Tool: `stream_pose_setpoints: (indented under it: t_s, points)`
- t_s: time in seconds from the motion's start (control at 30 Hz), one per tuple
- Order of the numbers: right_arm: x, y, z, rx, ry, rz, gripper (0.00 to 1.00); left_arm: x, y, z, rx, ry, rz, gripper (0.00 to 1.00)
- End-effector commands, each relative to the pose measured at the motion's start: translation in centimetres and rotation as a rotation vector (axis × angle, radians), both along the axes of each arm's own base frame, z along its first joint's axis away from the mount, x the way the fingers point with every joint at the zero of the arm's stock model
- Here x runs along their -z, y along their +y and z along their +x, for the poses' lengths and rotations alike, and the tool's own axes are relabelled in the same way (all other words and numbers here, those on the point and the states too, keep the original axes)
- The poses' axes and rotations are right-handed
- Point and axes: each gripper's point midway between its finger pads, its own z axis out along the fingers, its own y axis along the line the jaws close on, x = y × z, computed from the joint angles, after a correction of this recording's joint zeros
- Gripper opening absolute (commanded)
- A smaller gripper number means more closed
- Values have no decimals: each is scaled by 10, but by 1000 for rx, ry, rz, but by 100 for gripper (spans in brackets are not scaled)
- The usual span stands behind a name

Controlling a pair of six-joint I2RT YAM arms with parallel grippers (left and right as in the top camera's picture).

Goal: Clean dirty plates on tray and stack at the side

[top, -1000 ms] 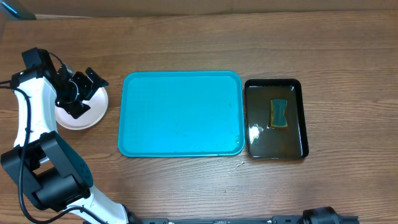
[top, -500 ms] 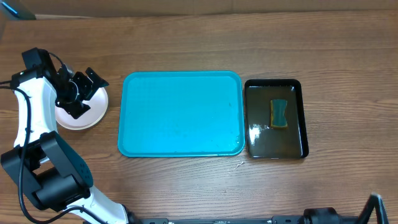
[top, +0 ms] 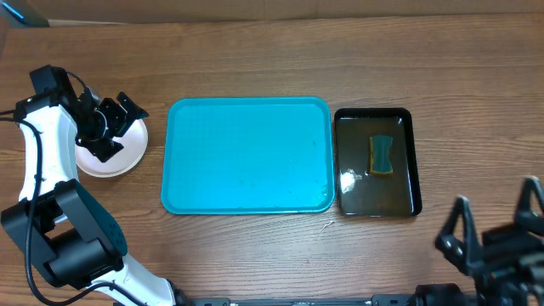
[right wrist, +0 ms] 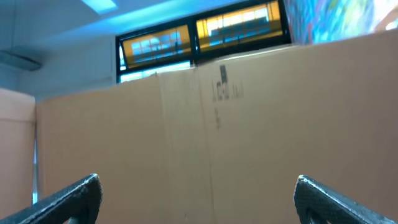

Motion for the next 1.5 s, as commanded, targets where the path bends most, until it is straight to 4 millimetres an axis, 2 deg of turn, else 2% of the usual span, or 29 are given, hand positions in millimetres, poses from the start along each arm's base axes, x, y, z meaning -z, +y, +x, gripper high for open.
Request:
stream_pose_setpoints:
  t_s: [0.0, 0.23, 0.53, 0.7, 0.77, 0.8, 0.9, 0.93, 1.47]
  points:
    - [30, 4, 22, -15, 22, -8, 100, 5, -4, -1, 30, -2, -12, 100]
    - [89, 5, 57, -16, 79, -10, 100, 5, -4, -1, 30, -1, -13, 100]
    - [143, 6, 78, -15, 123, -12, 100, 5, -4, -1, 30, -2, -12, 100]
    - [179, 6, 93, -12, 280, -17, 100, 5, -4, -1, 30, -1, -13, 100]
    - [202, 6, 99, -11, 377, -20, 100, 5, -4, -1, 30, -2, -13, 100]
    - [220, 5, 102, -6, 452, -21, 100, 5, -4, -1, 30, -2, -12, 100]
    - [253, 4, 105, 7, 587, -26, 100, 5, -4, -1, 30, -2, -12, 100]
    - [258, 2, 105, 18, 609, -23, 100, 5, -4, -1, 30, -2, -13, 100]
    - [257, 0, 105, 31, 604, -31, 100, 5, -4, -1, 30, -2, -12, 100]
